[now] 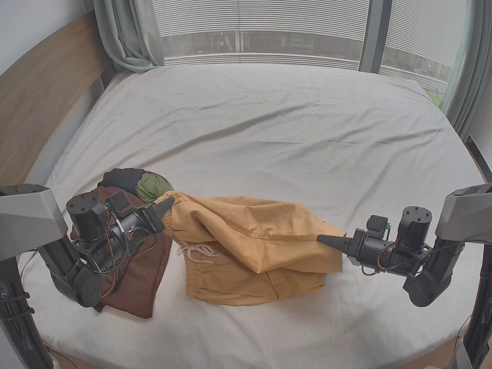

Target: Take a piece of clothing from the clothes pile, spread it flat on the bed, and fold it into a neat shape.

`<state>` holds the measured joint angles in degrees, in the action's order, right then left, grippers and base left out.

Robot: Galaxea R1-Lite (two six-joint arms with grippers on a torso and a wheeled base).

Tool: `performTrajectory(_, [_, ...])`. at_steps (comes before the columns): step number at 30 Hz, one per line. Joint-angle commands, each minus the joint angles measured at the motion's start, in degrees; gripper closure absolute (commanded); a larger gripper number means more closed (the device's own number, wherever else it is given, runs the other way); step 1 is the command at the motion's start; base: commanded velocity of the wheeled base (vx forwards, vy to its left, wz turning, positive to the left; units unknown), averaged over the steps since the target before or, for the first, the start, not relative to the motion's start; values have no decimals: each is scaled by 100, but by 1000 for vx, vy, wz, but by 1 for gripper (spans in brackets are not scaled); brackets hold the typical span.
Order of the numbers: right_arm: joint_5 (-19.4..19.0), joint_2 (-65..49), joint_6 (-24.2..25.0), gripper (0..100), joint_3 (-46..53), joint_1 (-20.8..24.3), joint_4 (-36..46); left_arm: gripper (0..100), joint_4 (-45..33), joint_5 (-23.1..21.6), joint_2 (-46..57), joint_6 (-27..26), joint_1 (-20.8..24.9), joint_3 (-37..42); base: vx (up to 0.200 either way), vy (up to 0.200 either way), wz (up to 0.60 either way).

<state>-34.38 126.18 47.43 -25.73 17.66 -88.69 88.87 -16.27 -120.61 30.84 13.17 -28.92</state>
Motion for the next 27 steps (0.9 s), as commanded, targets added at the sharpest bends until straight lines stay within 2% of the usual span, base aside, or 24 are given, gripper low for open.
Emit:
performTrajectory(1, [10, -753, -243, 100, 209, -26, 18, 100, -1, -7, 231, 1, 2, -26, 0, 0, 0])
performTrajectory(7, [168, -964, -586, 100, 227, -26, 18, 100, 8, 10, 319, -52, -25, -53, 0, 0, 0])
performTrajectory(14, [239, -1289, -621, 100, 253, -26, 27, 100, -1, -227, 732, -8, -60, -105, 0, 0, 0])
performTrajectory(27, [230, -1632, -595, 100, 253, -79, 27, 100, -36, -236, 890, 1, -95, -70, 0, 0, 0])
